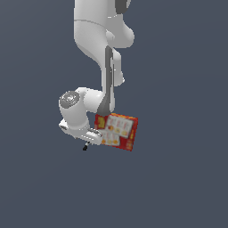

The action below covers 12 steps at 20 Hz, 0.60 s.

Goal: Pick up a designated object from a clutter of objects.

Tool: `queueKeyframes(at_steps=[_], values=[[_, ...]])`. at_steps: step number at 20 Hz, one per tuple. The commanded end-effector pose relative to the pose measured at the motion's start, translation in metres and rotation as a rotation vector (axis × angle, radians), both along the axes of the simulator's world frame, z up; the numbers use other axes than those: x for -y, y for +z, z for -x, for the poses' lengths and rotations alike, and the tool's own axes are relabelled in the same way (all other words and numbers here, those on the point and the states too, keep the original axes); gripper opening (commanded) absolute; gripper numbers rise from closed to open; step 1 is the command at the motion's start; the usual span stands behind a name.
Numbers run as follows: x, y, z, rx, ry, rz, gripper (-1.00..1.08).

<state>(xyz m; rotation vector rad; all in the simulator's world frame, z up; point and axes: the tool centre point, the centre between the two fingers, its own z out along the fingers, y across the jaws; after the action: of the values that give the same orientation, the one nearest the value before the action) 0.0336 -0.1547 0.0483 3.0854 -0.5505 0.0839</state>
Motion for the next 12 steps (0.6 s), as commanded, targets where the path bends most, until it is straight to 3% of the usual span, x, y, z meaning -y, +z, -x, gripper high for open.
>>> queueKeyframes(at_steps=[1,7,8,12], values=[[-0.01,-0.023,0.011,-0.033,0.012,-0.01,1.0],[-0.015,-0.038,0.017,-0.051,0.018,-0.015,1.0],[-0.015,-0.038,0.017,-0.051,0.018,-0.015,-1.0],[-0.015,-0.038,0.017,-0.051,0.018,-0.015,-1.0]])
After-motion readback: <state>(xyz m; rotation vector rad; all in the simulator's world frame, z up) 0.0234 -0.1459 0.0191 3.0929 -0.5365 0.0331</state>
